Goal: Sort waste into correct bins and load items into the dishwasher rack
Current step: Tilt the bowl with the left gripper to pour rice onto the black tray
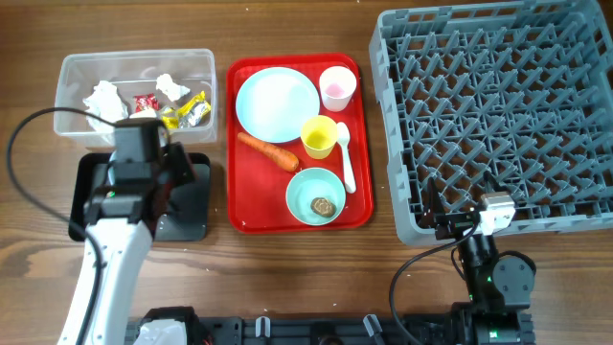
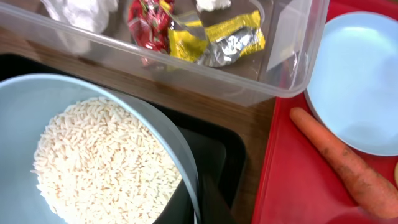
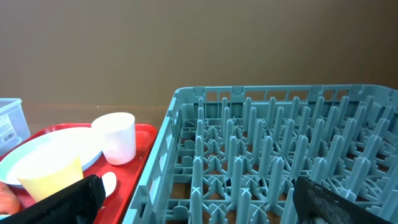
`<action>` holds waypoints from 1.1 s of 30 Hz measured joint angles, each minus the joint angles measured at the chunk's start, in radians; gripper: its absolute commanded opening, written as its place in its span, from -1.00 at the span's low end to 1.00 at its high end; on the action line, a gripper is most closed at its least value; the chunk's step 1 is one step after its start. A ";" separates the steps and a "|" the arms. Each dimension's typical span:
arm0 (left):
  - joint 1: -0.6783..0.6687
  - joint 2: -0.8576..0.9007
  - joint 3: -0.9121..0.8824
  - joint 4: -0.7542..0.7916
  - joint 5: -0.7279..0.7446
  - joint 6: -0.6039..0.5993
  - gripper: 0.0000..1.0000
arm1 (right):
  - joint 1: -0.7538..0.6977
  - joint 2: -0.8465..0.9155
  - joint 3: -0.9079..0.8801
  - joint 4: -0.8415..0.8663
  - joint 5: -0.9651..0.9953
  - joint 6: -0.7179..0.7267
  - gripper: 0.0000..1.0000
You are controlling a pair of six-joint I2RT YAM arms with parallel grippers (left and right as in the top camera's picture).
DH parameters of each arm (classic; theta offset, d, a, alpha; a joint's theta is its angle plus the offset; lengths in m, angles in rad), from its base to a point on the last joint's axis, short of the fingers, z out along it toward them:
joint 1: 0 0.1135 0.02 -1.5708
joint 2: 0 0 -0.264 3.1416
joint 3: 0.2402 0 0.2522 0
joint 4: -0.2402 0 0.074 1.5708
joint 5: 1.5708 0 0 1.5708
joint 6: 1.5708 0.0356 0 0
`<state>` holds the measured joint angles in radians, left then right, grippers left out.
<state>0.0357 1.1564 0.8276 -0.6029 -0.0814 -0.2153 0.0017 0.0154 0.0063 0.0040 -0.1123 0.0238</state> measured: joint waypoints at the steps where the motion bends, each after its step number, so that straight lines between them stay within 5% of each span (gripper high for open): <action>1: 0.042 -0.022 0.000 -0.011 0.050 0.020 -0.92 | 0.000 0.000 0.000 0.000 0.000 0.000 1.00; 15: 0.692 -0.051 -0.004 -0.002 0.958 0.275 -0.92 | 0.000 0.000 0.000 0.000 0.000 0.000 0.99; 26: 0.757 -0.032 -0.169 0.186 1.041 0.336 -0.92 | 0.000 0.000 0.000 0.000 0.000 0.000 0.99; 33: 0.806 0.177 -0.172 0.314 1.215 0.331 -0.92 | 0.000 0.000 0.000 0.000 0.000 0.000 1.00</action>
<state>0.8417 1.3338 0.6552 -0.2893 1.1332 0.1154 0.0017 0.0154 0.0063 0.0036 -0.1123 0.0238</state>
